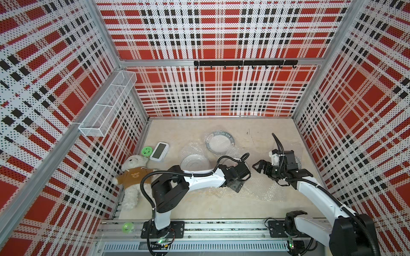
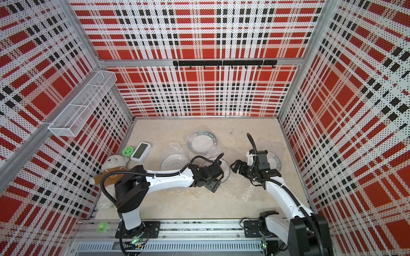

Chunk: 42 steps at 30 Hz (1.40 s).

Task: Unpack dinner plates from bubble wrap
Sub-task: Unwrap the bubble wrap at the center of the board.

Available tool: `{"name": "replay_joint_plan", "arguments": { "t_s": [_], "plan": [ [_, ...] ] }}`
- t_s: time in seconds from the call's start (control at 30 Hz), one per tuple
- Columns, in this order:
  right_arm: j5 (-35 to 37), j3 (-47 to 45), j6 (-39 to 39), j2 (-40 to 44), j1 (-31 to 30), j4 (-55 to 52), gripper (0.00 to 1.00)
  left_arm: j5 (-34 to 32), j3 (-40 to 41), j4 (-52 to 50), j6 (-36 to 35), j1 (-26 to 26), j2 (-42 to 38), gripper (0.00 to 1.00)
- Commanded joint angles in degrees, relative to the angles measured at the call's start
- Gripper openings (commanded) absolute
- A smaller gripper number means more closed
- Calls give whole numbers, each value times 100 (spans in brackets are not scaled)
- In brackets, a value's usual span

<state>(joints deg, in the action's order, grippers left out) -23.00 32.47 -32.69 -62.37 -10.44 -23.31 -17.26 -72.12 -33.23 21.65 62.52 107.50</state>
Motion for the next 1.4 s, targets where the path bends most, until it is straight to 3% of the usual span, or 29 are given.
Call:
{"name": "replay_joint_plan", "arguments": {
  "t_s": [0.0, 0.57, 0.77, 1.07, 1.13, 1.23, 1.37],
  "plan": [
    [-70, -135, -172, -62, -119, 325, 100, -490, -205, -267, -45, -11, 124, 89],
    [-244, -437, -333, -633, -161, 1014, 100, -775, -531, -456, 76, -205, 614, 71],
    [-268, -500, -359, -758, -163, 1171, 100, -983, -620, -600, 198, -223, 701, 53],
    [-280, -470, -361, -864, -169, 1265, 100, -1397, -579, -912, 508, -264, 78, 6],
    [-292, -479, -363, -915, -176, 1311, 100, -1155, -444, -913, 584, -412, -243, 0],
    [-285, -470, -368, -968, -196, 1364, 100, -721, -55, -821, 779, -777, -782, 0],
    [-213, -454, -376, -1098, -213, 1405, 100, 536, 772, -308, 944, -1472, -1601, 0]
  ]
}}
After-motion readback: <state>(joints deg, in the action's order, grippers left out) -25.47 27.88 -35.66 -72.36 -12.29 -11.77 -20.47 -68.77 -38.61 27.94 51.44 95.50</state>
